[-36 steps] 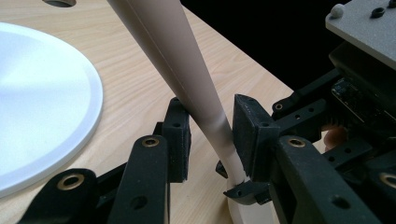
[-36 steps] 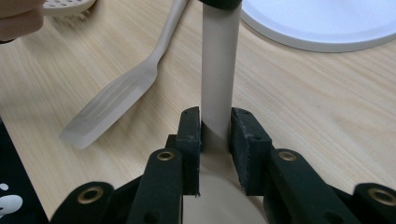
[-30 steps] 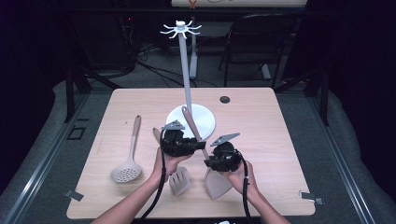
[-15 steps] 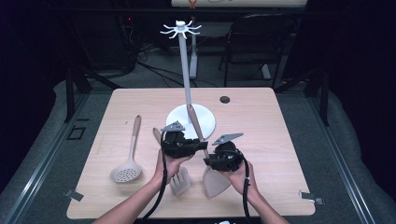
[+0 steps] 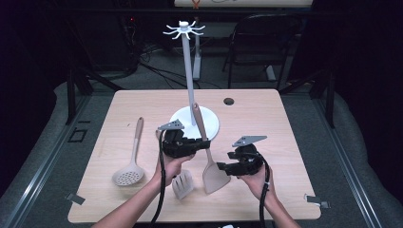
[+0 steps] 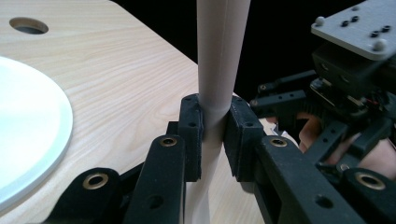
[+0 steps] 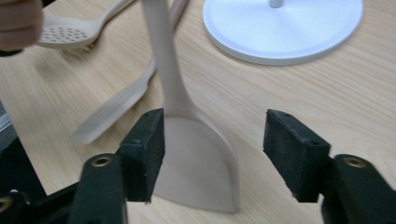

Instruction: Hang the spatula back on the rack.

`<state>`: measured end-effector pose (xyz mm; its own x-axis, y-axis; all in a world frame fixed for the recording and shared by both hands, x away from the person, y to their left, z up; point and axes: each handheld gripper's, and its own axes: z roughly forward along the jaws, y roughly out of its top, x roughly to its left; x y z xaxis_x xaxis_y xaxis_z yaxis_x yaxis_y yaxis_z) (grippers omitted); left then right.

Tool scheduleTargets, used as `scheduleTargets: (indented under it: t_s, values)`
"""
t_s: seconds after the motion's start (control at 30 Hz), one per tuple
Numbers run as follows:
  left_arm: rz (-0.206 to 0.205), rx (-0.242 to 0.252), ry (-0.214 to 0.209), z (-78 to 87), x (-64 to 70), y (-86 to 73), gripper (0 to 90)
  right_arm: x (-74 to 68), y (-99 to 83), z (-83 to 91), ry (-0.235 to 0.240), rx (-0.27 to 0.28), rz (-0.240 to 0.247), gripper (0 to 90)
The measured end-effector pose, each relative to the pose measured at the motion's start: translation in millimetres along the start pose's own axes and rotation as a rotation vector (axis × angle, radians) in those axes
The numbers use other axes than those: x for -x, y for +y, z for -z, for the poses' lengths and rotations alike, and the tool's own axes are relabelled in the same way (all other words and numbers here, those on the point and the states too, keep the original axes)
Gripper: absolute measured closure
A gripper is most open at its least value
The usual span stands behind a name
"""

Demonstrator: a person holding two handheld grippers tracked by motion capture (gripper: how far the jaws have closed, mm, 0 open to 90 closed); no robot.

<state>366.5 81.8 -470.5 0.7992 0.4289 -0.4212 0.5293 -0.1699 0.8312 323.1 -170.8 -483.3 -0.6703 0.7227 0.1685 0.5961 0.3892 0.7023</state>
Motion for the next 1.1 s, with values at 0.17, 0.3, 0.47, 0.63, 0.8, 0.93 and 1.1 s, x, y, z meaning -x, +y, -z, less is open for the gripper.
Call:
scheduleTargets:
  t_s: [0.17, 0.3, 0.47, 0.63, 0.8, 0.93, 1.1]
  values:
    - [-0.034, -0.013, 0.002, -0.4, 5.1, 3.5, 77.8, 8.9, -5.8, 7.1, -0.050, -0.005, -0.002, 23.6]
    - [-0.069, -0.026, 0.008, -0.4, 9.0, 7.4, 77.8, 21.9, -13.9, 17.4, -0.111, -0.013, -0.004, 16.3]
    - [-0.085, -0.032, 0.013, 1.2, 7.1, 10.7, 77.7, 33.9, -26.9, 21.6, -0.153, -0.052, -0.007, 13.4]
    - [-0.090, -0.031, 0.022, 2.4, 5.9, 15.0, 77.7, 40.9, -28.4, 16.4, -0.175, -0.077, -0.014, 9.7]
    - [-0.104, -0.031, 0.036, 3.7, 5.5, 22.2, 77.6, 45.9, -28.2, 12.2, -0.188, -0.096, -0.018, 5.5]
    - [-0.116, -0.038, 0.043, 3.7, 6.0, 27.7, 77.6, 47.3, -28.1, 11.8, -0.191, -0.098, -0.018, 5.1]
    - [-0.134, -0.042, 0.053, 4.9, 4.9, 34.1, 77.6, 49.1, -27.9, 11.0, -0.203, -0.107, -0.017, 3.0]
